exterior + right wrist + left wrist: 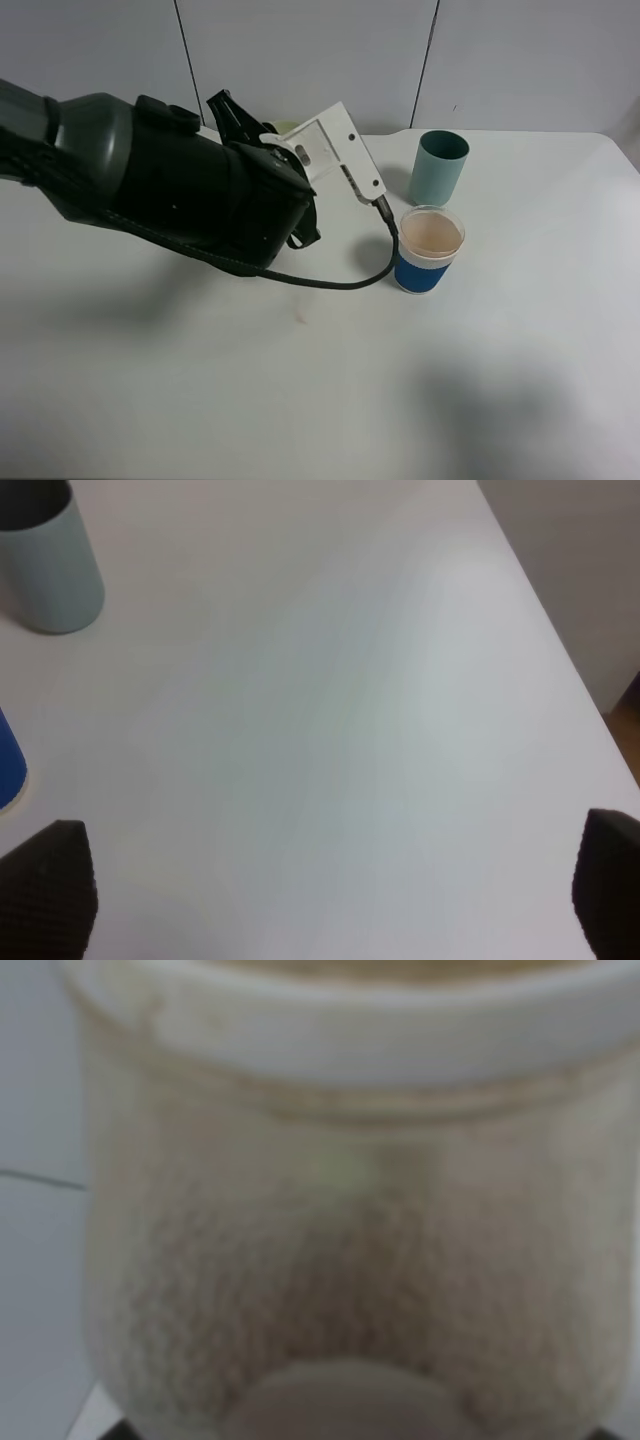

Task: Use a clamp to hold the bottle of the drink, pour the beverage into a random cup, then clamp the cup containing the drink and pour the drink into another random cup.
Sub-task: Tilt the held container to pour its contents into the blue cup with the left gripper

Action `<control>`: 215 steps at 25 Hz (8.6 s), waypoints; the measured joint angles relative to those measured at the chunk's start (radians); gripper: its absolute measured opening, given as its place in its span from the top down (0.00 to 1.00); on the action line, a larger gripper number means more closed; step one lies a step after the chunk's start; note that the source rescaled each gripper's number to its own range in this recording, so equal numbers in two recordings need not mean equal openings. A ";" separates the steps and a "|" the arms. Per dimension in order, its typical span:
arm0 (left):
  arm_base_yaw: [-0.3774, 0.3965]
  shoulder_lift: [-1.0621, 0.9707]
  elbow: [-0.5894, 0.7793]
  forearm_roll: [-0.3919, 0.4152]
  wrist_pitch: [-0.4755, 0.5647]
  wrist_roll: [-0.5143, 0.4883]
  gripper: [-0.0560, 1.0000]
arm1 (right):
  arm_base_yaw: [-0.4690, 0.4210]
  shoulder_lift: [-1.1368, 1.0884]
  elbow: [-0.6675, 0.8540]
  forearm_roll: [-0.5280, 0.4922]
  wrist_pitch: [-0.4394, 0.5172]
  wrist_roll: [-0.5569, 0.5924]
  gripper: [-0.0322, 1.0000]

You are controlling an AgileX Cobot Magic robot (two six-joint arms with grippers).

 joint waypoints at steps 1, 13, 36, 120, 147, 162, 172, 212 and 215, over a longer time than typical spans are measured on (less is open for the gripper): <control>-0.004 0.011 -0.014 0.000 0.004 0.007 0.90 | 0.000 0.000 0.000 -0.001 0.000 0.000 0.15; -0.025 0.121 -0.137 -0.007 0.072 0.087 0.90 | 0.000 0.000 0.000 -0.017 0.000 0.014 0.15; -0.027 0.182 -0.179 0.188 0.040 0.214 0.90 | 0.000 0.000 0.000 -0.103 -0.001 0.032 0.15; -0.027 0.183 -0.179 0.497 -0.037 0.437 0.90 | 0.000 0.000 0.000 -0.104 -0.002 0.039 0.15; -0.027 0.183 -0.179 0.508 -0.087 0.481 0.90 | 0.000 0.000 0.000 -0.104 -0.002 0.040 0.15; -0.027 0.183 -0.179 0.536 -0.101 0.529 0.90 | 0.000 0.000 0.000 -0.105 -0.002 0.040 0.15; -0.027 0.183 -0.179 0.581 -0.103 0.534 0.90 | 0.000 0.000 0.000 -0.105 -0.002 0.040 0.15; -0.027 0.183 -0.179 0.803 -0.163 0.571 0.90 | 0.000 0.000 0.000 -0.105 -0.002 0.040 0.15; -0.027 0.182 -0.179 0.792 -0.148 0.527 0.90 | 0.000 0.000 0.000 -0.105 -0.002 0.040 0.15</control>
